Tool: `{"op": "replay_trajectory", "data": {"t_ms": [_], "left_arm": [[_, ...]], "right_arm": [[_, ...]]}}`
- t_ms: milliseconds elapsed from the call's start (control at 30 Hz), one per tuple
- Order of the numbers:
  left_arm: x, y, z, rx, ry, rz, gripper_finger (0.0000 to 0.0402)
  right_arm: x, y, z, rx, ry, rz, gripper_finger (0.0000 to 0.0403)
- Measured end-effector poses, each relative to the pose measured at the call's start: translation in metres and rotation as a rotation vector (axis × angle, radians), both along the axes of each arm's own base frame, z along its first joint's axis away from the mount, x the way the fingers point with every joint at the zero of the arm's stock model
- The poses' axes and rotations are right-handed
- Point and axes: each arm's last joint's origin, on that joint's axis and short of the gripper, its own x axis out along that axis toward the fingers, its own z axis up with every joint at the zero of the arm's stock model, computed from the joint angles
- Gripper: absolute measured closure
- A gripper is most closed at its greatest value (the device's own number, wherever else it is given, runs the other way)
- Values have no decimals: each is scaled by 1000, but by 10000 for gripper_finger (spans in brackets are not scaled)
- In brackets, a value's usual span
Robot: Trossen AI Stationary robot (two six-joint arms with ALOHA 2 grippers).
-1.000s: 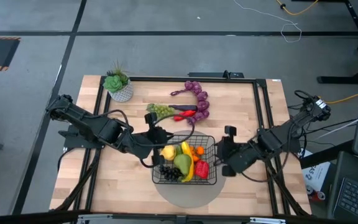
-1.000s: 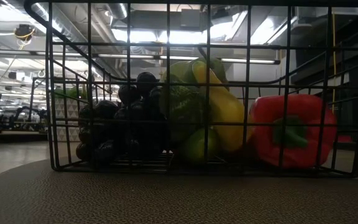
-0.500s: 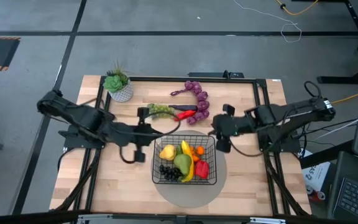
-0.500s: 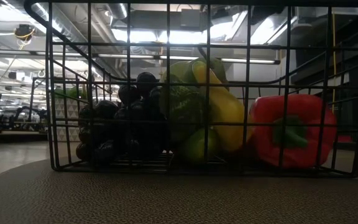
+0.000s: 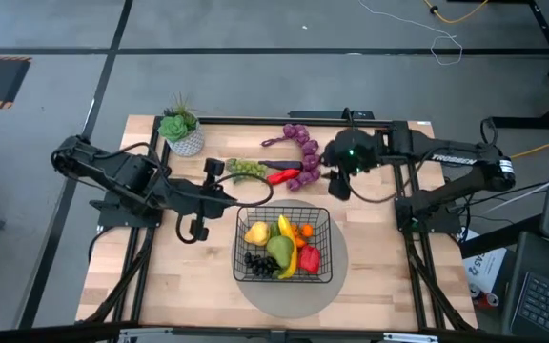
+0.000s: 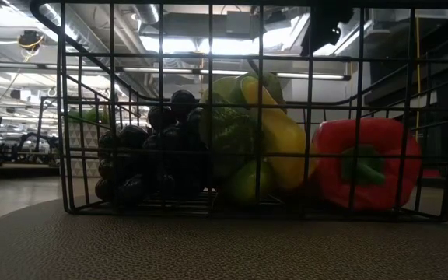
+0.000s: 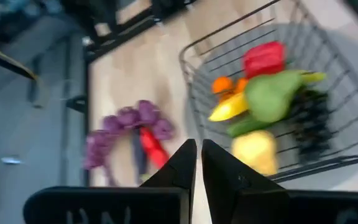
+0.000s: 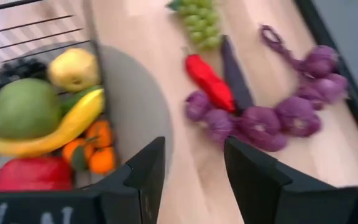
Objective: Build produce basket
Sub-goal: Put the green grapes into the wire basket
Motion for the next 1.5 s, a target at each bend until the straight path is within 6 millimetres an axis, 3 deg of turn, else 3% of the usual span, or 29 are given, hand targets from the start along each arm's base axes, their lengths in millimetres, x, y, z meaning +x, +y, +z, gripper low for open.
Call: {"op": "replay_trajectory", "data": {"t_ms": [167, 300, 533, 800, 967, 1033, 1200, 1500], "left_arm": [[-1, 6, 0, -122, 6, 29, 377], [-11, 16, -1, -32, 68, 51, 380], [-10, 18, 0, 1, 52, 88, 379], [-9, 17, 1, 131, 63, -10, 379], [-3, 16, 4, -5, -8, 49, 382], [-3, 20, -2, -41, 47, 99, 382], [-27, 42, -14, -281, 215, 359, 382], [-84, 63, -17, -367, -69, 492, 382]], "right_arm": [[-1, -18, 0, -1, -10, -72, 237], [-1, -21, 0, -1, -11, -83, 237], [-1, -21, 0, 0, -12, -81, 237], [-1, -21, 0, -2, -13, -78, 237], [-1, -21, 0, -22, -8, -52, 237], [-1, -21, 0, -24, -6, -48, 237], [-3, -20, -2, -13, 15, -56, 237], [-4, -20, -2, -14, 24, -54, 237]]}}
